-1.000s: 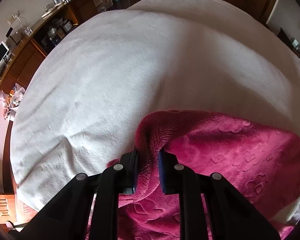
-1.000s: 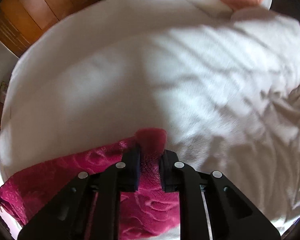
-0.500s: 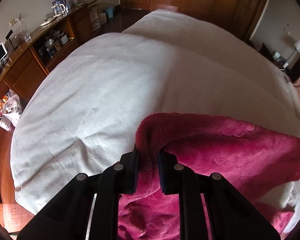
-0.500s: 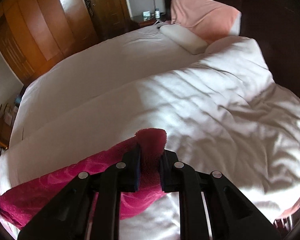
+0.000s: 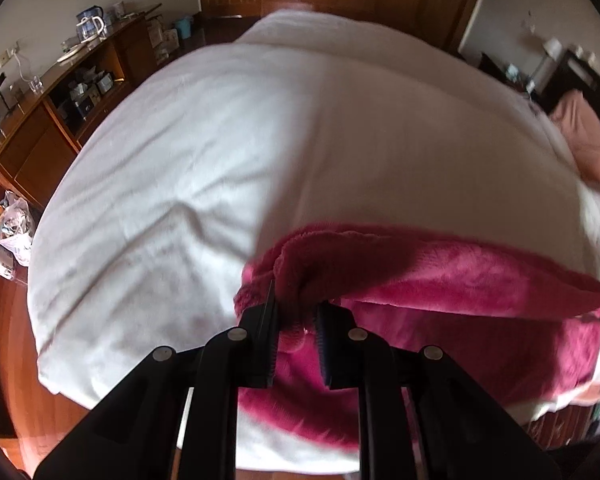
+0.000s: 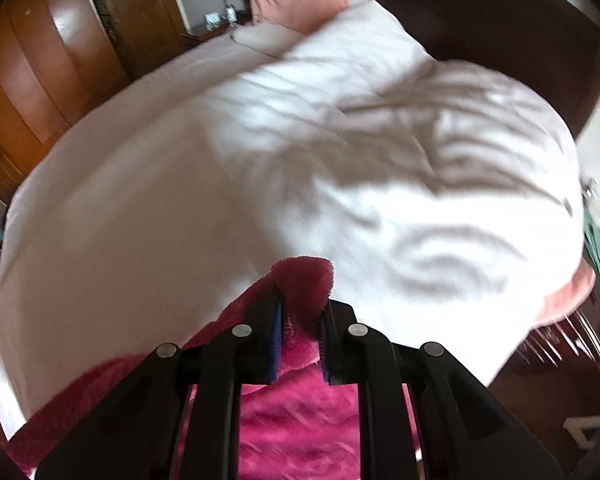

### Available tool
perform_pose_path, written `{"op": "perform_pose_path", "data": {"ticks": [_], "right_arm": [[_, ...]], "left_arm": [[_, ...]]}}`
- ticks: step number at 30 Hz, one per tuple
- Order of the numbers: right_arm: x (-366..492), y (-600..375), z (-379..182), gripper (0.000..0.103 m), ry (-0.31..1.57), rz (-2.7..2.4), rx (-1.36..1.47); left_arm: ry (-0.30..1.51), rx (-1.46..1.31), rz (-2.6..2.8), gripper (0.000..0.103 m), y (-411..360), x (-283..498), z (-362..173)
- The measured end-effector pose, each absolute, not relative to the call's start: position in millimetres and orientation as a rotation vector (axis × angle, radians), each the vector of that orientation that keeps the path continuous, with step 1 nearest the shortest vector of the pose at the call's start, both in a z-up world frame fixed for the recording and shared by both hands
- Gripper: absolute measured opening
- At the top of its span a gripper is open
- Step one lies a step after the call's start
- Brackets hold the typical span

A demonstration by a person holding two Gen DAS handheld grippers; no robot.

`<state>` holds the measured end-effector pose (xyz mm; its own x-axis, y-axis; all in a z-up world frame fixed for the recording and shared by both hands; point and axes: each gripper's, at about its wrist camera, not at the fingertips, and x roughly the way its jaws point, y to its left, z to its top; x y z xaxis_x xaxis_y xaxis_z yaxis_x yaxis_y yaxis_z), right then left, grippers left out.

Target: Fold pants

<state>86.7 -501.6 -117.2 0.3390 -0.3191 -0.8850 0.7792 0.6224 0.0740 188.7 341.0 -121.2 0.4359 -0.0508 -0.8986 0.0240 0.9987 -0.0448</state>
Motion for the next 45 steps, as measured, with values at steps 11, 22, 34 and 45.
{"op": "perform_pose_path", "data": {"ticks": [11, 22, 34, 45], "right_arm": [[-9.4, -488.1, -169.8, 0.014, 1.031, -0.805, 0.645], [-46.7, -496.5, -200.9, 0.016, 1.101, -0.638, 0.654], [-69.5, -500.4, -205.8, 0.039, 1.202, -0.424, 0.539], [-7.8, -503.3, -204.4, 0.049, 1.121, -0.298, 0.534]], "left_arm": [[1.206, 0.046, 0.009, 0.015, 345.7, 112.4, -156.4], [1.260, 0.130, 0.168, 0.018, 320.4, 84.6, -184.7], [1.296, 0.201, 0.316, 0.018, 302.9, 38.8, -187.1], [1.241, 0.105, 0.255, 0.052, 243.0, 29.9, -168.9]]}}
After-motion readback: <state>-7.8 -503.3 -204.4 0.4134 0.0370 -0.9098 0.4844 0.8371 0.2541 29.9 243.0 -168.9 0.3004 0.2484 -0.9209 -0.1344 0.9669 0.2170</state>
